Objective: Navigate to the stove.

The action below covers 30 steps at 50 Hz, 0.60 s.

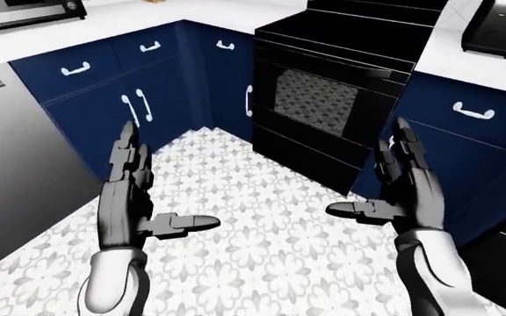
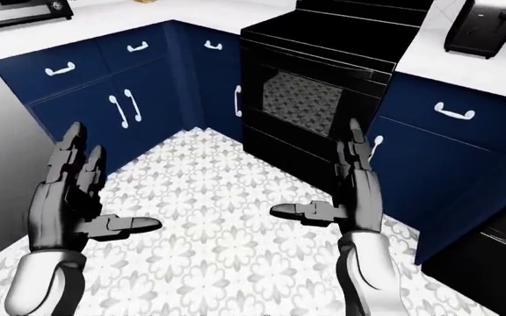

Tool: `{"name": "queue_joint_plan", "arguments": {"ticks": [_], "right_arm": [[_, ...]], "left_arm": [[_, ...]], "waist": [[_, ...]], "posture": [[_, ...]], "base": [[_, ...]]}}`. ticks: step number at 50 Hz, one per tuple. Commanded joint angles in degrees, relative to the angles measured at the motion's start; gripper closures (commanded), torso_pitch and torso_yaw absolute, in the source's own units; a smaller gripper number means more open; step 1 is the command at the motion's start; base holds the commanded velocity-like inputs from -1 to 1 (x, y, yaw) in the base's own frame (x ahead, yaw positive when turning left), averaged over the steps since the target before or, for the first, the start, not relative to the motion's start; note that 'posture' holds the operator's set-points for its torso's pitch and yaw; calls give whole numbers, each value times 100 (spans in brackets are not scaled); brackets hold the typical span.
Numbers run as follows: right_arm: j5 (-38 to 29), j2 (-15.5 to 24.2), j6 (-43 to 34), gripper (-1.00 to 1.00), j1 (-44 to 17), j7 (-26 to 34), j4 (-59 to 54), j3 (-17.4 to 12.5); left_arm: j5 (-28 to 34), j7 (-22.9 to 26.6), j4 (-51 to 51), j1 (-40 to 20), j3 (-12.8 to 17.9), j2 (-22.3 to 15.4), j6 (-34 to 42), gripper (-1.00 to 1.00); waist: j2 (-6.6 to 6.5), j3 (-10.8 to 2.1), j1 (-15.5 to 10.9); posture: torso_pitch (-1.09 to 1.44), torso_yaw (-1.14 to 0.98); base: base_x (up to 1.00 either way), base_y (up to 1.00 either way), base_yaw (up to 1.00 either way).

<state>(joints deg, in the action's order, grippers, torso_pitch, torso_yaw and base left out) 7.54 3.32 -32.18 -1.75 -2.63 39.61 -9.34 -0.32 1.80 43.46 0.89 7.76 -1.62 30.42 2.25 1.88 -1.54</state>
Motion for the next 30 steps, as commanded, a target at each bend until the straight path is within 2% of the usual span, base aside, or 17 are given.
{"name": "queue_joint_plan", "arguments": {"ticks": [1, 2, 4, 5, 7, 10, 12, 13, 14, 15, 16, 17, 18, 21, 28, 29, 30], "right_arm": [[-139, -67, 277, -100, 49, 26, 211, 65], [-83, -61, 435, -100, 112, 183, 256, 93], [-74, -88, 274, -100, 120, 150, 327, 30], [-1, -108, 227, -100, 125, 172, 353, 2], [121, -122, 207, -100, 101, 122, 336, -104], [119, -119, 287, -100, 155, 134, 297, -45], [121, -105, 268, -100, 138, 107, 319, -79], [125, -103, 255, -100, 134, 97, 328, -87], [109, -116, 332, -100, 156, 100, 266, -68], [95, -118, 332, -100, 170, 98, 279, -37], [105, -114, 331, -100, 164, 104, 278, -45], [140, -104, 249, -100, 146, 96, 345, -77], [137, -102, 272, -100, 127, 93, 311, -81], [156, -89, 204, -100, 94, 74, 353, -93], [158, -80, 199, -100, 79, 64, 349, -91], [159, -81, 216, -100, 81, 69, 336, -89], [161, -81, 216, -100, 80, 67, 336, -89]], "left_arm": [[-25, 0, 184, -40, 34, -33, -50, -100], [-36, -1, 193, -46, 42, -33, -35, -100], [-33, -2, 181, -42, 33, -36, -52, -100], [-38, -2, 185, -38, 36, -34, -49, -100], [-37, -7, 216, -31, 37, -34, -32, -100], [-42, -8, 201, -24, 41, -30, -56, -100], [-46, -3, 182, -12, 37, -28, -85, -100], [-52, 0, 175, -8, 45, -27, -96, -100], [-64, 4, 132, -18, 65, -30, -128, -100], [-64, -2, 186, -10, 55, -28, -83, -100], [-58, 4, 168, -6, 50, -33, -107, -100], [-64, 1, 211, -19, 68, -39, -60, -100], [-60, 0, 204, -31, 65, -41, -65, -100], [-33, -5, 224, -31, 29, -40, -38, -100], [-14, -1, 194, -37, 0, -33, -63, -100], [-3, -3, 200, -30, -18, -30, -65, -100], [-2, 1, 173, -32, -16, -30, -88, -100]], "waist": [[-72, -10, 4], [-63, -60, 21], [-102, -117, 50], [-112, -209, 192], [-134, -49, 205], [-238, -66, 282], [-419, 38, 274], [-557, 100, 270], [-748, 87, 255], [-991, -7, 127], [-708, 86, 131], [-754, 74, 184], [-755, 10, 179], [-619, -72, 174], [-110, -45, 158], [2, -59, 181], [186, -113, 228]], "posture": [[0, 0], [0, 0], [0, 0], [0, 0], [0, 0], [0, 0], [0, 0], [0, 0], [0, 0], [0, 0], [0, 0], [0, 0], [0, 0], [0, 0], [0, 0], [0, 0], [0, 0]], "base": [[0, 0, 0], [0, 0, 0], [0, 0, 0], [0, 0, -80], [0, 0, -100], [0, 0, -100], [0, 0, -100], [0, 0, -100], [0, 0, -100], [0, 0, -100], [0, 0, -100], [0, 0, -100], [0, 0, -100], [0, 0, -100], [0, 0, -100], [0, 0, -100], [0, 0, -100]]}}
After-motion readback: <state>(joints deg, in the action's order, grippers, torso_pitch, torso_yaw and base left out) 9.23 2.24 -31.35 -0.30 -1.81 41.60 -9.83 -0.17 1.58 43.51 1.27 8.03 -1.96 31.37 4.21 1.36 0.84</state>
